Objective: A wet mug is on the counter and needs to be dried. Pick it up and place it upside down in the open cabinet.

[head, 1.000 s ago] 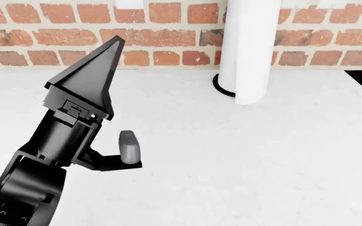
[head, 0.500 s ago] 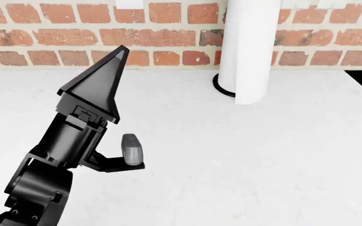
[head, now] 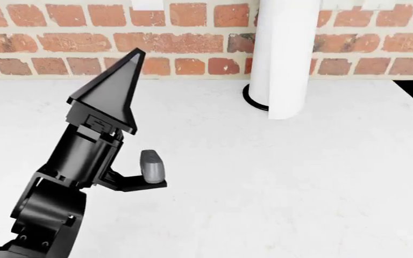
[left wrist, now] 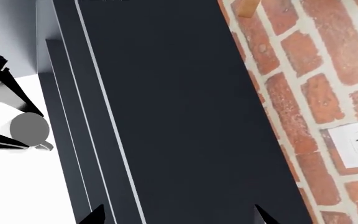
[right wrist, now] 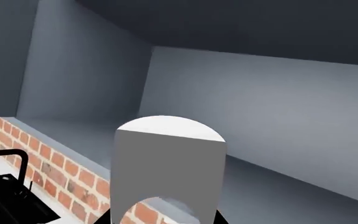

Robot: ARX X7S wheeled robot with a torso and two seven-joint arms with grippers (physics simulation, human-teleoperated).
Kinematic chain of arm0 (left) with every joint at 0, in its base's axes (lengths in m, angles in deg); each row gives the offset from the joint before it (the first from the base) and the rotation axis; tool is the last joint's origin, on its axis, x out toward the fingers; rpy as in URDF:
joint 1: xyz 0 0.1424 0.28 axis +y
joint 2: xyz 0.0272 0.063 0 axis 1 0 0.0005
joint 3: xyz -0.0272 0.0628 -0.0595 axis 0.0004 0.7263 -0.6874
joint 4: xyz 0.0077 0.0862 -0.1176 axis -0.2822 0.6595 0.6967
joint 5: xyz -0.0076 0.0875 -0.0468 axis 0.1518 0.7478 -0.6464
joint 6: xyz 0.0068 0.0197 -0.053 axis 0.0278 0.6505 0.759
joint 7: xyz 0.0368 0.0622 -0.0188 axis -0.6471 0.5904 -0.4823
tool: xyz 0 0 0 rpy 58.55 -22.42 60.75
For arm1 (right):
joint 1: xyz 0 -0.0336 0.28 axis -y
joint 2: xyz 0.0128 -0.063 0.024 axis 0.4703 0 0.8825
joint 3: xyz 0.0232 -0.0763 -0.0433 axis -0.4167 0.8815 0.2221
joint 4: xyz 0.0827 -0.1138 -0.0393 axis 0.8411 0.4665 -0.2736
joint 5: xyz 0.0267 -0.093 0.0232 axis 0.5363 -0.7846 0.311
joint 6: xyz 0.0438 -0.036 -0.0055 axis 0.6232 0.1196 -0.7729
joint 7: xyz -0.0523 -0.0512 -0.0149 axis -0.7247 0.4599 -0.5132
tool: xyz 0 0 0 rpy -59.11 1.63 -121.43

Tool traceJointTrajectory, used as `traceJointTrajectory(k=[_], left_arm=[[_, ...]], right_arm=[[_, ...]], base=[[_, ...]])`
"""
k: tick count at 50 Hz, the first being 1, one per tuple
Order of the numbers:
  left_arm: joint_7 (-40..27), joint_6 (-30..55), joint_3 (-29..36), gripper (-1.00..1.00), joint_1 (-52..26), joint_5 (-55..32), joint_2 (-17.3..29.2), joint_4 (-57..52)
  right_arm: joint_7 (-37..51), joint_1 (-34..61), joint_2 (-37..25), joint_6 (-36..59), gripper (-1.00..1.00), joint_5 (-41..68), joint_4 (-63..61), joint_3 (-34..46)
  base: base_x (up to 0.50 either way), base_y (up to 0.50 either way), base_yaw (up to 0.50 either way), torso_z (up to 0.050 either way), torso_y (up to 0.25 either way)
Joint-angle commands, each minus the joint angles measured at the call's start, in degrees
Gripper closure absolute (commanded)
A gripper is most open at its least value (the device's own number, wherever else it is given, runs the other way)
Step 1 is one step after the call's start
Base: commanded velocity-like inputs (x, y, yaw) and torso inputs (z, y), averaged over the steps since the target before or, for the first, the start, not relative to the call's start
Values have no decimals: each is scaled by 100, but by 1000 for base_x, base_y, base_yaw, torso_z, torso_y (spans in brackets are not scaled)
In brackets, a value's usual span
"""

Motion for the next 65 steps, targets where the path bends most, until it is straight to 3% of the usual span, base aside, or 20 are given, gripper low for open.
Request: traceJointTrajectory(k=[1, 20, 36, 55, 65], left_arm=[[-90, -44, -98, -100, 148, -18, -55, 150], [-313, -154, -452, -100, 400, -287, -43, 166], [-326, -133, -340, -100, 390, 169, 13, 77], [-563, -251, -577, -100, 629, -2, 13, 128], [-634, -259, -662, -100, 738, -22, 71, 94]], right_arm=[[-267, 104, 429, 11, 100, -998, 497, -96], [-493, 69, 986, -513, 100, -2089, 1184, -72], [-1032, 144, 1762, -746, 100, -3748, 2489, -343], [-2278, 159, 2873, -974, 100, -7348, 4531, -2076], [-2613, 134, 3100, -1521, 100, -7956, 5181, -2187]], base=[[0, 0, 0, 0, 0], [0, 0, 0, 1, 1], [0, 0, 0, 0, 0], [0, 0, 0, 0, 0], [0, 0, 0, 0, 1]])
